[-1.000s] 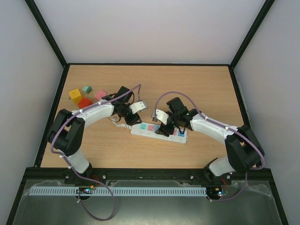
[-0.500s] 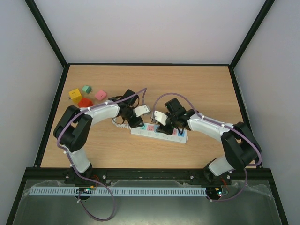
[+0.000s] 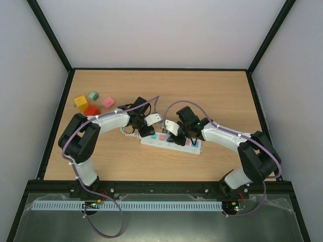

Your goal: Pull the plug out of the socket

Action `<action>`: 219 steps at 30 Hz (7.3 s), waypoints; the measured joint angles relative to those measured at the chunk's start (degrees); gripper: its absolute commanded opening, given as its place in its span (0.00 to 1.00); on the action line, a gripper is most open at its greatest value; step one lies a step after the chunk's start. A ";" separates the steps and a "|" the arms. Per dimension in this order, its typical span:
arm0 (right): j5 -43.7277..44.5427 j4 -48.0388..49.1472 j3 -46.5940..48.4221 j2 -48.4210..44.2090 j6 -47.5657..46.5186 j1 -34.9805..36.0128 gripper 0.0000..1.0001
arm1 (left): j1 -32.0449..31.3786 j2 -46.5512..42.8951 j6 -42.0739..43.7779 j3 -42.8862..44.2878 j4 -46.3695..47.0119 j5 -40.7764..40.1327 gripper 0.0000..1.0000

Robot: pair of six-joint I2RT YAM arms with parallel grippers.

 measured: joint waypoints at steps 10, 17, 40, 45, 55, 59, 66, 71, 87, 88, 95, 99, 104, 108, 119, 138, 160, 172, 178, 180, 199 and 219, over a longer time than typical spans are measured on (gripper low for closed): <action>0.17 -0.39 0.02 -1.09 1.29 0.04 0.07 | -0.44 -0.04 -0.02 -0.39 1.29 -0.63 0.28; -0.83 -1.16 0.81 -3.61 1.92 0.11 0.06 | -0.68 -0.04 -0.04 -0.39 1.44 -1.09 0.27; -4.83 -3.87 6.01 -9.84 8.66 -4.02 0.02 | 3.02 -1.20 0.35 7.26 -6.08 1.86 0.77; -8.35 -2.91 8.79 -10.51 14.01 -9.99 0.04 | 5.57 -6.67 0.04 11.43 -6.12 4.81 0.91; -9.99 5.55 10.99 -11.08 32.30 -13.22 0.09 | 6.25 -17.77 -1.01 11.72 -3.39 6.56 0.93; -10.27 11.78 10.51 -11.69 42.49 -13.22 0.10 | 4.44 -19.85 -1.49 11.72 -1.16 5.75 0.93; -13.68 22.10 6.45 -12.00 58.18 -13.22 0.10 | -2.14 -20.55 -0.92 11.69 1.36 -0.04 0.90; -16.65 27.54 3.34 -12.00 65.99 -13.22 0.10 | -5.49 -20.41 0.02 11.69 2.67 -4.68 0.87; -22.71 34.99 1.14 -12.02 73.00 -13.22 0.10 | -8.92 -18.58 2.12 11.69 4.61 -12.31 0.59; -22.82 35.04 1.01 -12.02 73.00 -13.22 0.10 | -8.94 -18.60 2.03 11.69 4.76 -12.35 0.57; -23.23 35.65 0.90 -12.00 73.00 -13.27 0.28 | -9.14 -18.64 1.57 11.61 5.44 -12.48 0.41; -23.50 34.73 0.98 -12.00 71.58 -13.27 0.64 | -9.14 -18.71 1.55 11.23 5.51 -12.15 0.38; -24.02 30.08 2.95 -12.00 65.42 -13.27 0.85 | -7.87 -19.26 1.09 8.96 5.25 -9.81 0.36; -23.93 27.89 4.28 -12.20 61.40 -13.27 0.95 | -4.81 -20.31 0.09 6.84 4.17 -7.23 0.36; -20.39 18.29 7.69 -14.10 48.46 -13.27 0.98 | 12.81 -27.61 -1.49 -1.29 0.68 0.68 0.36; -9.33 4.55 5.62 -15.37 25.40 -13.27 0.98 | 47.34 -29.44 11.96 -16.63 -8.17 2.47 0.36; -2.19 0.31 1.86 -12.72 14.32 -12.50 0.98 | 53.55 -15.28 17.29 -21.03 1.01 -5.97 0.66; 5.90 -1.68 1.11 -5.22 7.13 -5.11 0.98 | 53.64 -17.68 17.81 -21.11 -0.09 -5.51 0.99; 6.73 -5.33 3.10 1.53 3.26 -2.71 0.98 | 53.64 -22.77 18.03 -20.50 -3.39 -3.39 0.99; 6.51 -6.60 4.61 3.74 2.16 -1.95 0.98 | 53.64 -24.11 18.05 -19.91 -4.31 -2.58 1.00; 11.04 -8.79 8.28 12.59 0.35 5.16 0.95 | 53.62 -35.71 16.96 -15.93 -8.87 3.19 0.99; 15.65 -5.33 10.95 15.52 12.66 -6.78 0.66 | 53.42 -34.95 13.60 -15.93 -8.85 5.88 1.00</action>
